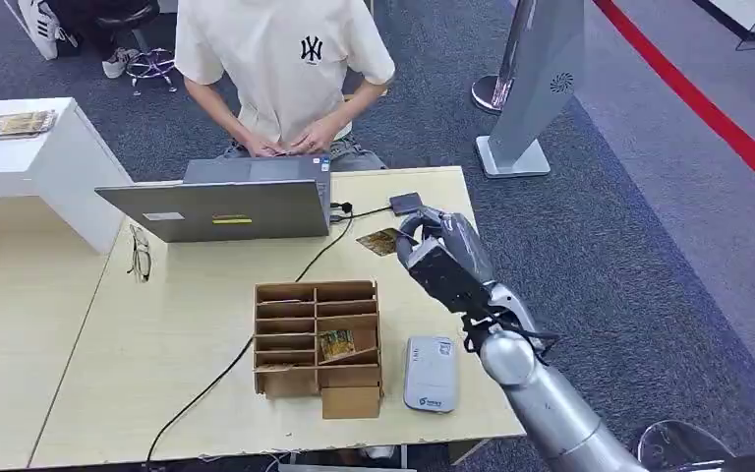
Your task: Pass the card to the sensor for recognition and then transmit it.
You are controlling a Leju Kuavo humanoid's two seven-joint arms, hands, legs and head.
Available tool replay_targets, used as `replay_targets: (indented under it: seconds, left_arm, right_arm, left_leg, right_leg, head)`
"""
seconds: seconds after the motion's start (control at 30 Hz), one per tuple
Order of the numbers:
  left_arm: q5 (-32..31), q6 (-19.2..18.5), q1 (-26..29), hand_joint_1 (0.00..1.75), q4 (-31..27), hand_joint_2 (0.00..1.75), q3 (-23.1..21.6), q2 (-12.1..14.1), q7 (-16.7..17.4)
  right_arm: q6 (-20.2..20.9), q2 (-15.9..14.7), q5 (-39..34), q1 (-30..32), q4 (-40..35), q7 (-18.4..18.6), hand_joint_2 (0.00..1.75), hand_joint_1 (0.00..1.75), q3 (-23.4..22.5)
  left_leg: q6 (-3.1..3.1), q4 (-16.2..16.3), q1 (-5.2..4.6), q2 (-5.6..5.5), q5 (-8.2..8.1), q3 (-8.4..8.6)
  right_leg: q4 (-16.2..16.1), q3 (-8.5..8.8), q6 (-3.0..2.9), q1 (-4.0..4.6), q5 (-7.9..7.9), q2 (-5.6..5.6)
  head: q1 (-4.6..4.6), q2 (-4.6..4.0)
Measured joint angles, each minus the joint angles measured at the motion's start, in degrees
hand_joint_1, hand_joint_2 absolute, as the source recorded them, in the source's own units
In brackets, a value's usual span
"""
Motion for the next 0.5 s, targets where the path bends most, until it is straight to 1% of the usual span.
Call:
replay_targets:
  seconds: [0.2,0.37,0.5]
  left_arm:
    - [-1.75,-0.77,1.14,0.0,-1.69,0.0,-1.93,0.07,1.99]
    - [-3.74,-1.27,1.36,0.0,-3.0,0.0,-2.56,0.07,3.63]
    - [-5.36,-1.84,1.51,0.0,-4.05,0.0,-3.02,0.07,4.64]
  right_arm:
    - [0.2,0.13,6.48,-10.47,11.17,3.0,1.75,1.75,0.77]
    - [-0.24,0.7,15.64,-18.61,21.05,6.96,1.75,1.75,2.69]
    - [-0.44,1.03,20.84,-23.67,27.84,8.95,1.75,1.75,4.02]
  left_leg:
    - [-0.05,0.0,0.0,-0.03,0.04,-0.01]
    - [-0.02,0.0,0.0,-0.06,0.07,-0.01]
    - [-0.03,0.0,0.0,-0.14,0.08,-0.02]
  right_leg:
    - [0.02,0.0,-0.01,0.0,0.02,-0.03]
    - [0.06,-0.01,-0.04,0.0,0.04,-0.05]
    - [0.07,-0.01,-0.04,0.0,0.04,-0.1]
  head:
    - [0.02,0.0]
    - [0.0,0.0]
    - [0.0,0.0]
